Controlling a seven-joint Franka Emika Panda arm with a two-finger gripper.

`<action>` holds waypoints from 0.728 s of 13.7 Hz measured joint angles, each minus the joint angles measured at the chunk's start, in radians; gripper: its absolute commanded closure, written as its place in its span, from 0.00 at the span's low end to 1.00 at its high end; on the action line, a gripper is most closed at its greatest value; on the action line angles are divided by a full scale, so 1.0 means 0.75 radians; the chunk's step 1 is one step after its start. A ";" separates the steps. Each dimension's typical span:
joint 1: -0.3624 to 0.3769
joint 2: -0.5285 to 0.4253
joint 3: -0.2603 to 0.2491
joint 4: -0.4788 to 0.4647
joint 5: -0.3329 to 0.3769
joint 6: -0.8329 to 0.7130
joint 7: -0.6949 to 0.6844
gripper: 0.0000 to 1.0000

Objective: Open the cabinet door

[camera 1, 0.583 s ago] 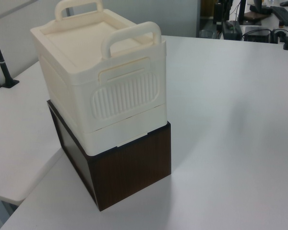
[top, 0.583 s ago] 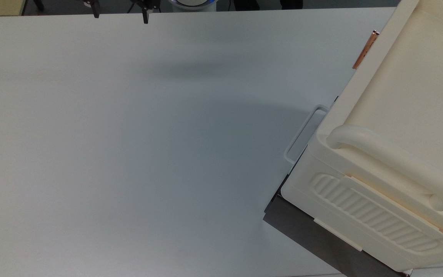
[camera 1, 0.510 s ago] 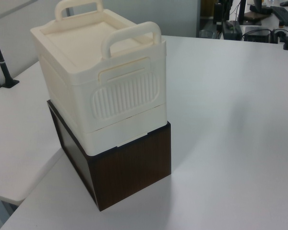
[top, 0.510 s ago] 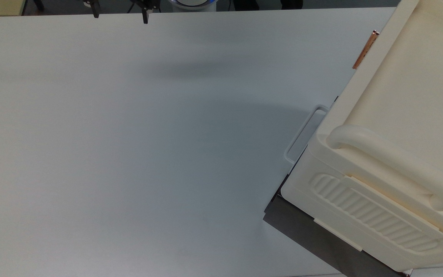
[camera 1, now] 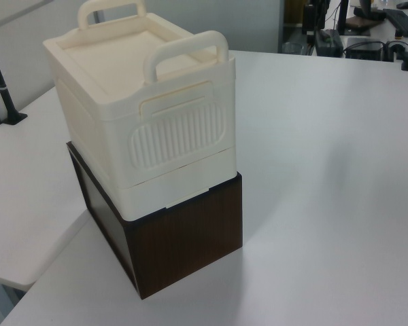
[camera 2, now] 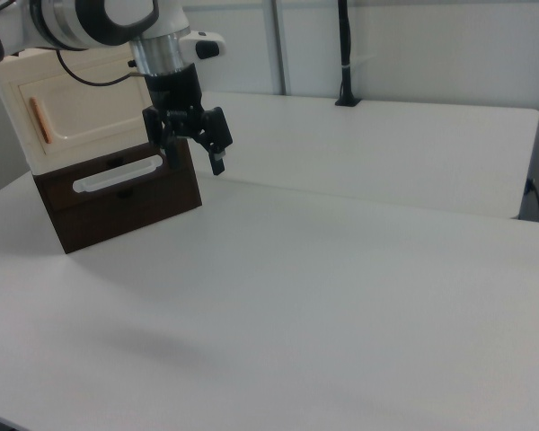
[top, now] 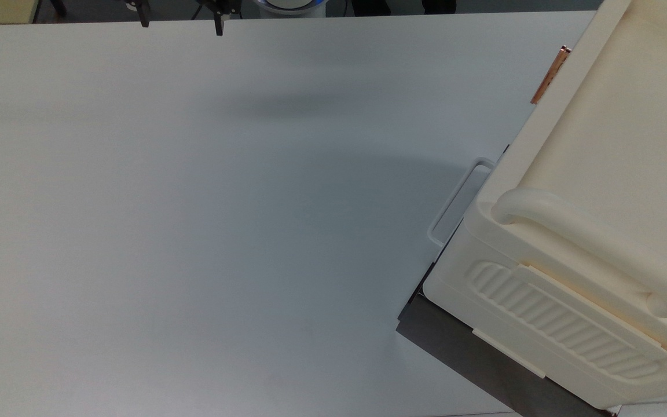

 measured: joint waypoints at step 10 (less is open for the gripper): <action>0.100 0.029 0.020 -0.001 0.044 0.004 -0.005 0.00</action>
